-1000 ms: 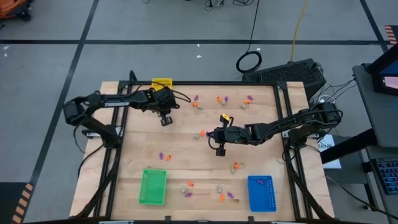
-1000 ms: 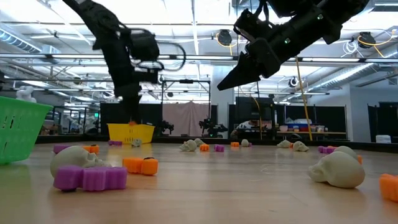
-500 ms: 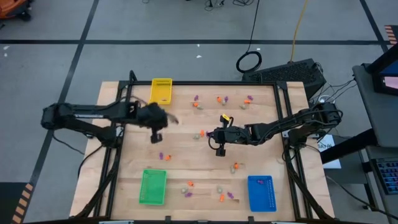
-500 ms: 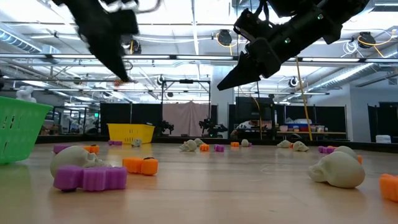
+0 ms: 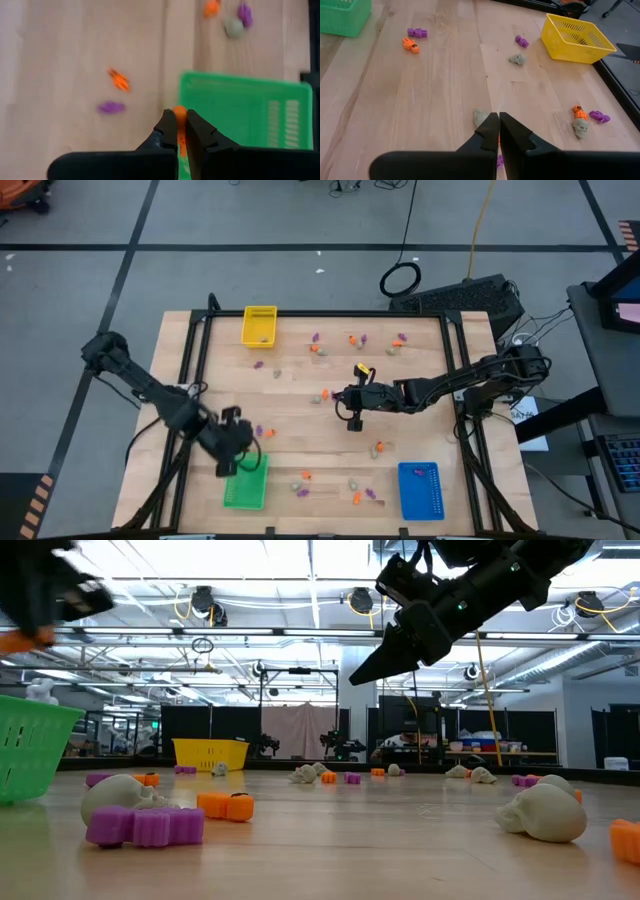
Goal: Sort Halloween decoration
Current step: Put the orange skeleton toy into the green bin, then put the purple skeleton toy into the blue bin
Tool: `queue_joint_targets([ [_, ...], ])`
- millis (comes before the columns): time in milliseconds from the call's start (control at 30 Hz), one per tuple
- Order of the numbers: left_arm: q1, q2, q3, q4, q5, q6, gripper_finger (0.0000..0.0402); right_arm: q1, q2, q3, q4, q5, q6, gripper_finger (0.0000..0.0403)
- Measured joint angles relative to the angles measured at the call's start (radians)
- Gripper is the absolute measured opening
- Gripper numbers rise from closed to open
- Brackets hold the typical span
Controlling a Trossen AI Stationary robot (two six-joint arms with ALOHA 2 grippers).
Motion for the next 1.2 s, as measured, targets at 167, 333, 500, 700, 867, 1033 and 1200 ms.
queue_joint_targets([
  [167, -0.1, 0.103, 0.022, 0.018, -0.002, -0.114, 0.0004, 0.0, 0.0, 0.0, 0.0, 0.0, -0.001, 0.0],
  [333, -0.135, 0.222, 0.055, 0.089, -0.003, -0.142, 0.0004, 0.0, 0.0, 0.0, 0.0, 0.0, 0.0, 0.0],
  [500, -0.136, 0.316, 0.074, 0.097, 0.001, -0.19, 0.0004, 0.0, 0.0, 0.0, 0.0, 0.0, 0.0, 0.0],
  [700, -0.125, 0.378, 0.074, 0.115, 0.038, -0.212, 0.0019, 0.0, 0.0, 0.0, 0.0, 0.0, 0.0, 0.0],
  [867, -0.123, 0.381, 0.074, 0.127, 0.057, -0.209, 0.0086, 0.0, 0.0, 0.0, 0.0, 0.0, 0.0, 0.0],
  [1033, -0.121, 0.381, 0.076, 0.121, 0.099, -0.209, 0.0141, 0.0, 0.0, 0.0, 0.0, 0.0, 0.0, 0.0],
  [1200, -0.119, 0.344, 0.116, 0.104, 0.118, -0.137, 0.0132, 0.0, 0.0, 0.0, 0.0, 0.0, 0.0, 0.0],
])
